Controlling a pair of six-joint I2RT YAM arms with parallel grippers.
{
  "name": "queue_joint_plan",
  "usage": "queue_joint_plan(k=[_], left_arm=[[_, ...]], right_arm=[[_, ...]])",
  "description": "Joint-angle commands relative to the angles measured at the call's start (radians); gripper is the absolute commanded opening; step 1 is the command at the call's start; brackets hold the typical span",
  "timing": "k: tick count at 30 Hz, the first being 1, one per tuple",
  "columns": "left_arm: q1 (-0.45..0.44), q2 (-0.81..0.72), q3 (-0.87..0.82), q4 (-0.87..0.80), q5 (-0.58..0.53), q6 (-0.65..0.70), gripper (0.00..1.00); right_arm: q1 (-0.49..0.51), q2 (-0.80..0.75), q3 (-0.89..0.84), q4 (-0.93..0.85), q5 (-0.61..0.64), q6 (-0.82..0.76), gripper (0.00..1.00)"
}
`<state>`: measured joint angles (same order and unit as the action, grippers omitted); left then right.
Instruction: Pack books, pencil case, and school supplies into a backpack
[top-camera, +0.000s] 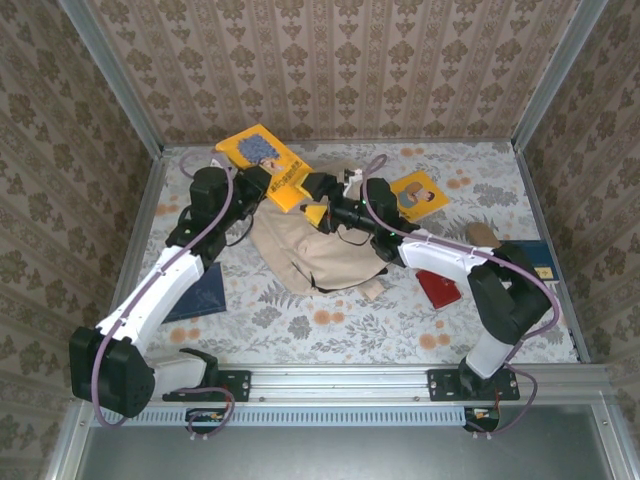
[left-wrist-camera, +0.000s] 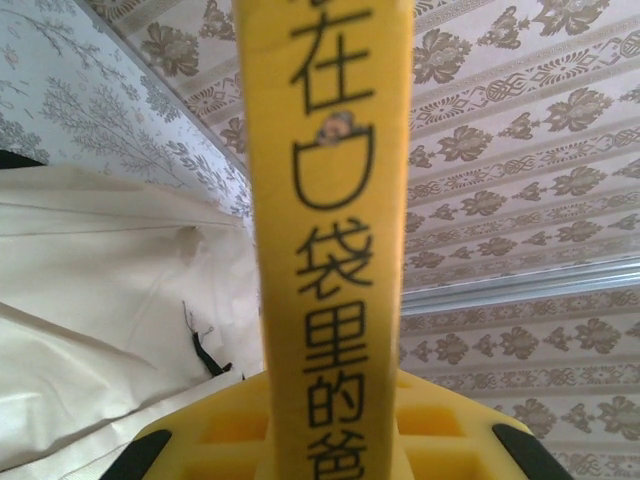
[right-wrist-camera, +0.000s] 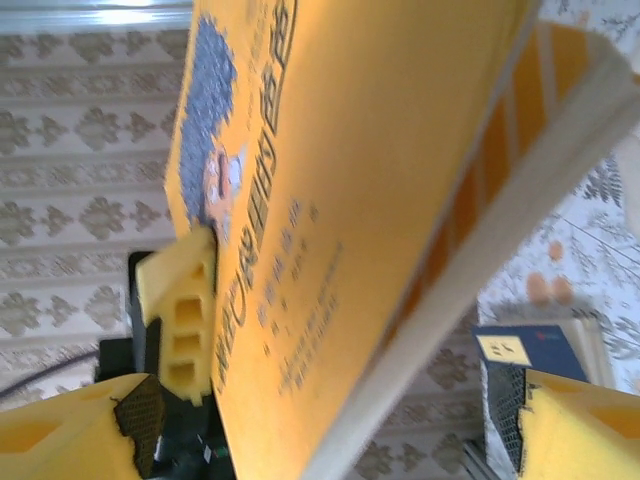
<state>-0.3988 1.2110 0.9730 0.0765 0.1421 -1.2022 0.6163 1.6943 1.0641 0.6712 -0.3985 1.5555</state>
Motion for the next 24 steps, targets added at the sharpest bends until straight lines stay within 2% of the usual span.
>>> queue_joint_plan(k=[1, 5, 13, 15, 17, 21, 24], left_arm=[[-0.014, -0.029, -0.011, 0.172, -0.016, -0.065, 0.05], [-0.021, -0.032, -0.018, 0.203, -0.012, -0.090, 0.05], [-0.020, -0.037, -0.031, 0.187, -0.003, -0.106, 0.07], [-0.018, -0.039, -0.033, 0.169, 0.005, -0.103, 0.11], [-0.020, -0.043, -0.035, 0.140, 0.014, -0.097, 0.23], [-0.025, -0.060, -0.019, -0.074, -0.037, -0.037, 0.69], [-0.030, -0.046, 0.030, -0.277, -0.068, 0.083, 0.83]], right_arm=[[-0.007, 0.036, 0.048, 0.059, 0.037, 0.109, 0.75], [-0.008, 0.072, 0.065, 0.095, 0.045, 0.193, 0.60], [-0.017, 0.032, 0.032, 0.043, 0.072, 0.168, 0.32], [-0.028, 0.009, 0.021, -0.001, 0.080, 0.140, 0.22], [-0.037, -0.017, 0.018, -0.050, 0.085, 0.097, 0.16], [-0.062, -0.093, 0.000, -0.181, 0.097, -0.035, 0.11], [-0.094, -0.168, -0.010, -0.328, 0.100, -0.163, 0.10]])
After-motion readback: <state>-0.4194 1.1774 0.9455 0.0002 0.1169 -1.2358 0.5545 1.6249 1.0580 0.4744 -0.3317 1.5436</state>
